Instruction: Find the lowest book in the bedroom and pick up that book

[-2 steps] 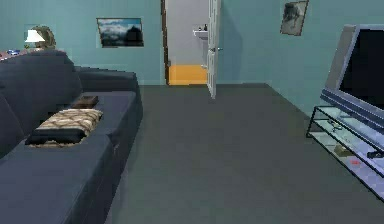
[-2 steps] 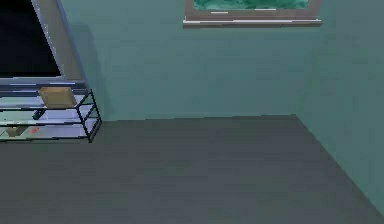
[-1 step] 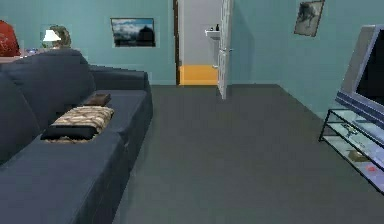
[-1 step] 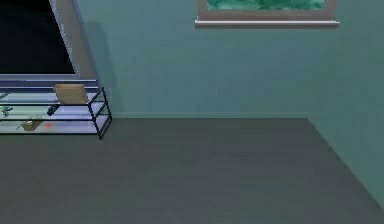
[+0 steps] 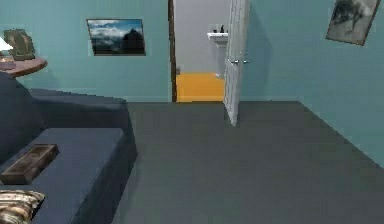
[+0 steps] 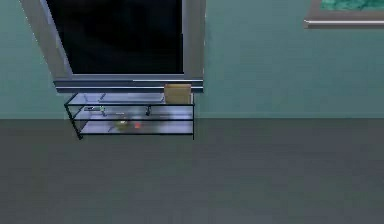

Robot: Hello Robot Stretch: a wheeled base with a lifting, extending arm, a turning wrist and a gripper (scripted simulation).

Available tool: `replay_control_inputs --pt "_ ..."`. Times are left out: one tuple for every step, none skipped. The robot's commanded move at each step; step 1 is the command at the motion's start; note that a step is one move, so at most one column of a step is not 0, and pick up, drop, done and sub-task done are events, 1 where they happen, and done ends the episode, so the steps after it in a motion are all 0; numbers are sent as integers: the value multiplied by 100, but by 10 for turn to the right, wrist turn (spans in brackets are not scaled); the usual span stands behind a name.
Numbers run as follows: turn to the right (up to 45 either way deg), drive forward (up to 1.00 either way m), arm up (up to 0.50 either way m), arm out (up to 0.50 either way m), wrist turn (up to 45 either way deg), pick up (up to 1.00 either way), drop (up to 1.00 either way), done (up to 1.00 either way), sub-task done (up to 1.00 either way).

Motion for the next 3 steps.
replay_control_inputs --pt "0 100 0 0 0 0 0 0 0" --pt "0 100 0 0 0 0 0 0 0" --pt "0 95 0 0 0 0 0 0 0"
